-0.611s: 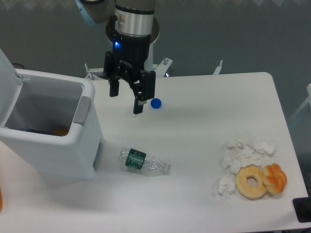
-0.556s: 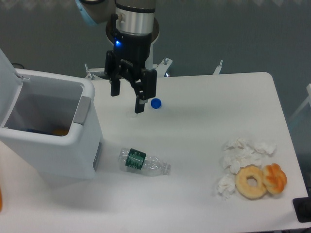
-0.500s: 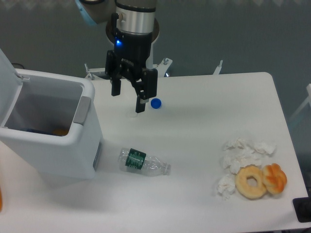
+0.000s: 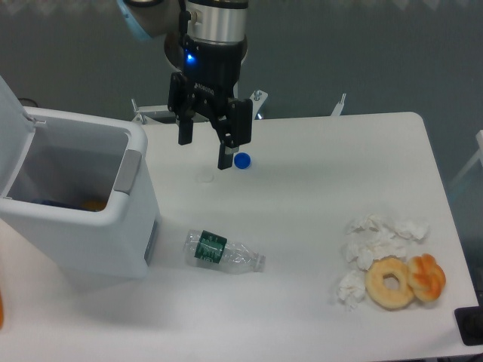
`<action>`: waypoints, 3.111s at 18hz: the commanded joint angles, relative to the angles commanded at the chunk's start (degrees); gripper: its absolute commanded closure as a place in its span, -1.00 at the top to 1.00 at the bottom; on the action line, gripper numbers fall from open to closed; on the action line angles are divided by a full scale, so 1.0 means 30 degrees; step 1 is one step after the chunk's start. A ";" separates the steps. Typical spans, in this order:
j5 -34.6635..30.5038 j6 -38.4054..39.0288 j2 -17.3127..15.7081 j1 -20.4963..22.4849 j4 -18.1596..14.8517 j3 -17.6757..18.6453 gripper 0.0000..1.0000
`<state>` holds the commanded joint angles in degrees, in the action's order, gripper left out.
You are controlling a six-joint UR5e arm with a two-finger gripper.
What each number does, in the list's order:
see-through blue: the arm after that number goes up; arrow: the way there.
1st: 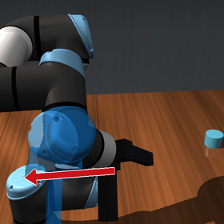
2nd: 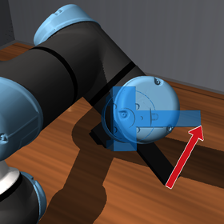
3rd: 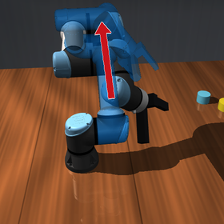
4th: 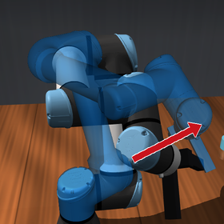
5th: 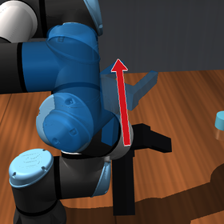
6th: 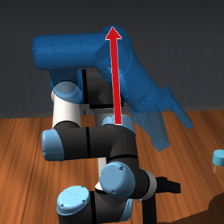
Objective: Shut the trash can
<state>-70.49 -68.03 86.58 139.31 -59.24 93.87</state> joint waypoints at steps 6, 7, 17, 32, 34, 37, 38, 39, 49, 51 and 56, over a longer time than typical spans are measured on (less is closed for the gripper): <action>0.0058 0.0320 -0.0265 0.0029 0.0029 -0.0087 1.00; 0.0145 0.1338 -0.0294 0.0000 0.0029 -0.0204 1.00; 0.3364 0.9455 -0.1407 -0.1110 0.0117 -0.0440 1.00; 0.8753 1.4998 -0.2022 -0.4394 0.0117 -0.0586 1.00; 0.9286 1.5671 -0.2140 -0.4482 0.0117 -0.0586 1.00; 0.9345 1.5850 -0.2404 -0.5067 0.0117 -0.0528 1.00; 0.9403 1.5879 -0.2433 -0.5330 0.0117 -0.0528 1.00; 0.9607 1.5937 -0.2433 -0.5651 0.0117 -0.0441 1.00; 1.1951 1.5967 -0.2375 -0.6737 0.0117 -0.0352 1.00; 1.2128 1.5967 -0.2345 -0.7059 0.0117 -0.0294 1.00; 1.2363 1.5850 -0.1789 -0.7820 0.0146 -0.0176 1.00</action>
<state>-33.40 -20.48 81.21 115.85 -58.80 93.34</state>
